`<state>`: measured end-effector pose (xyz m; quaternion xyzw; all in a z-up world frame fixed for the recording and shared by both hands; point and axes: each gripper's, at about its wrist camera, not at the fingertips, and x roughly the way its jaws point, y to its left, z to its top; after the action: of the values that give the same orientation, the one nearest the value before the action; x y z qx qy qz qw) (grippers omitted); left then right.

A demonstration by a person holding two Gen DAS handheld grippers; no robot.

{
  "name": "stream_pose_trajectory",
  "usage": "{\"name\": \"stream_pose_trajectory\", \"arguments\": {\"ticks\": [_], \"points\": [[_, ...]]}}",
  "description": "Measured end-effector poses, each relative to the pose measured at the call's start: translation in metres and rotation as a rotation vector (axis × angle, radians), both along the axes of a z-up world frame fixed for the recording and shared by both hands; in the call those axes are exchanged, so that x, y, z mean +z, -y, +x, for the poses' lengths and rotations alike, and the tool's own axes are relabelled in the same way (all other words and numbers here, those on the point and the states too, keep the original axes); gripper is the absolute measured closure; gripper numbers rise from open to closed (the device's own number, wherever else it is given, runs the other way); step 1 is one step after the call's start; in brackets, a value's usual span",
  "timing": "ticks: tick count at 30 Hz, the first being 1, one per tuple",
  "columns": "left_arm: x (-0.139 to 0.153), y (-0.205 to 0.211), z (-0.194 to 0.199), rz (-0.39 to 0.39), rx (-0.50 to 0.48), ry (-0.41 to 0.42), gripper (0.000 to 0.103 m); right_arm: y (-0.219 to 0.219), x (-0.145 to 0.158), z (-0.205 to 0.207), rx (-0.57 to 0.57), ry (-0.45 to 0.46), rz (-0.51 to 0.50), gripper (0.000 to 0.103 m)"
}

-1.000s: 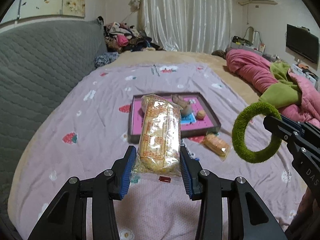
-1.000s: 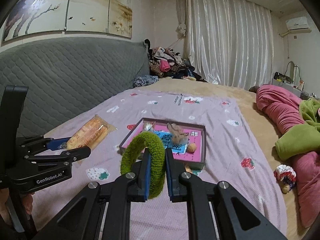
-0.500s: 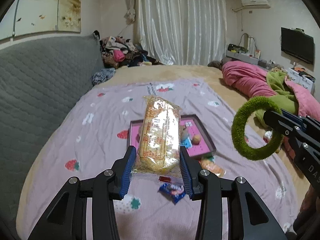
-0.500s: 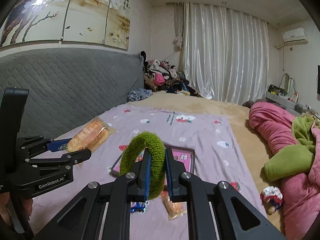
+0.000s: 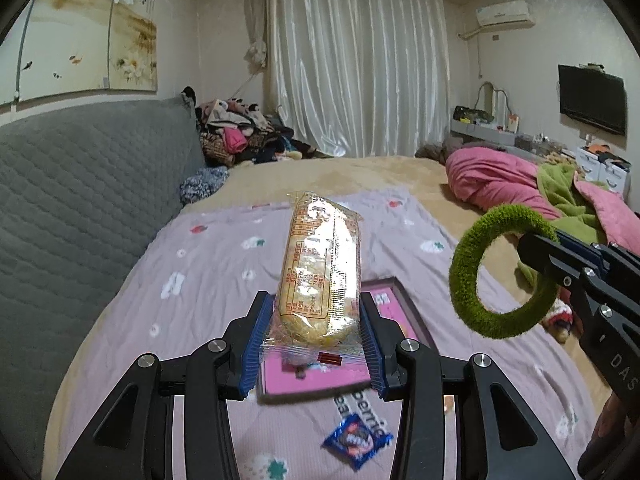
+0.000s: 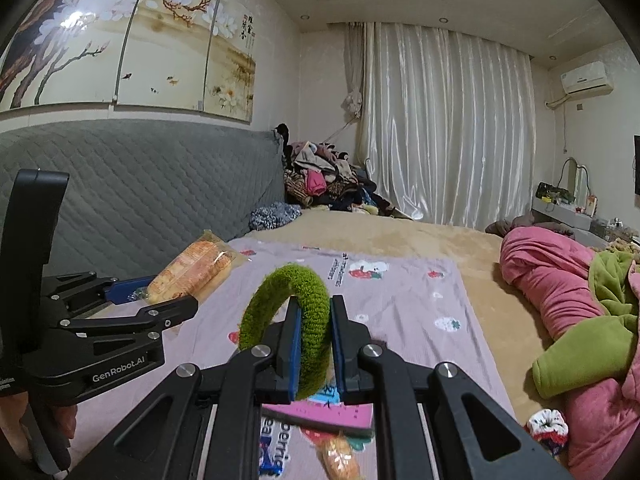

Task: Organize objects
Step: 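Lift the cake bar and green ring with both tools toward the tray, then lower the cake bar into the tray with left tool while right tool holds ring above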

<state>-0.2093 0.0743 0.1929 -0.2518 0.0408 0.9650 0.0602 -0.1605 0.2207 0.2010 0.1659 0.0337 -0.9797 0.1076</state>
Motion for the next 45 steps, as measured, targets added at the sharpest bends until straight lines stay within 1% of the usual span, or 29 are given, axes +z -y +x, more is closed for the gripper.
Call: {"name": "stream_pose_trajectory", "arguments": {"ticks": [5,9,12,18,25,27,29,31,33,35,37,42,45], "points": [[-0.007,-0.003,-0.025,0.008,-0.008,-0.013,0.059,0.000,-0.004,-0.022,-0.003,-0.006,-0.015,0.089],[-0.020,-0.003,-0.042,0.018,-0.015,-0.029,0.059,-0.004,-0.016,-0.038,-0.007,-0.007,-0.025,0.089],[-0.035,-0.002,-0.057,0.032,-0.019,-0.015,0.059,-0.007,-0.027,-0.049,-0.014,-0.005,-0.044,0.089],[-0.072,-0.008,-0.084,0.035,-0.033,0.014,0.059,-0.012,-0.057,-0.072,-0.018,0.016,-0.070,0.089],[-0.114,-0.013,-0.111,0.058,-0.045,0.018,0.059,-0.011,-0.092,-0.105,-0.026,0.045,-0.099,0.089],[-0.128,-0.013,-0.119,0.062,-0.040,0.026,0.064,-0.011,-0.104,-0.112,-0.034,0.050,-0.103,0.089],[-0.143,-0.012,-0.126,0.068,-0.041,0.039,0.064,-0.014,-0.114,-0.117,-0.034,0.055,-0.110,0.089],[-0.159,-0.014,-0.136,0.049,-0.045,0.066,0.067,-0.016,-0.127,-0.125,-0.030,0.075,-0.116,0.089],[-0.174,-0.011,-0.148,0.061,-0.041,0.110,0.068,-0.018,-0.137,-0.133,-0.029,0.099,-0.117,0.089],[-0.185,-0.009,-0.157,0.068,-0.034,0.129,0.068,-0.017,-0.145,-0.140,-0.019,0.117,-0.117,0.089],[-0.190,-0.007,-0.164,0.060,-0.023,0.139,0.068,-0.015,-0.154,-0.147,-0.015,0.138,-0.106,0.089],[-0.201,-0.004,-0.167,0.066,-0.015,0.153,0.068,-0.009,-0.176,-0.163,-0.012,0.206,-0.082,0.089],[-0.206,-0.004,-0.165,0.072,-0.012,0.168,0.068,-0.007,-0.185,-0.167,-0.016,0.228,-0.072,0.089]]}}
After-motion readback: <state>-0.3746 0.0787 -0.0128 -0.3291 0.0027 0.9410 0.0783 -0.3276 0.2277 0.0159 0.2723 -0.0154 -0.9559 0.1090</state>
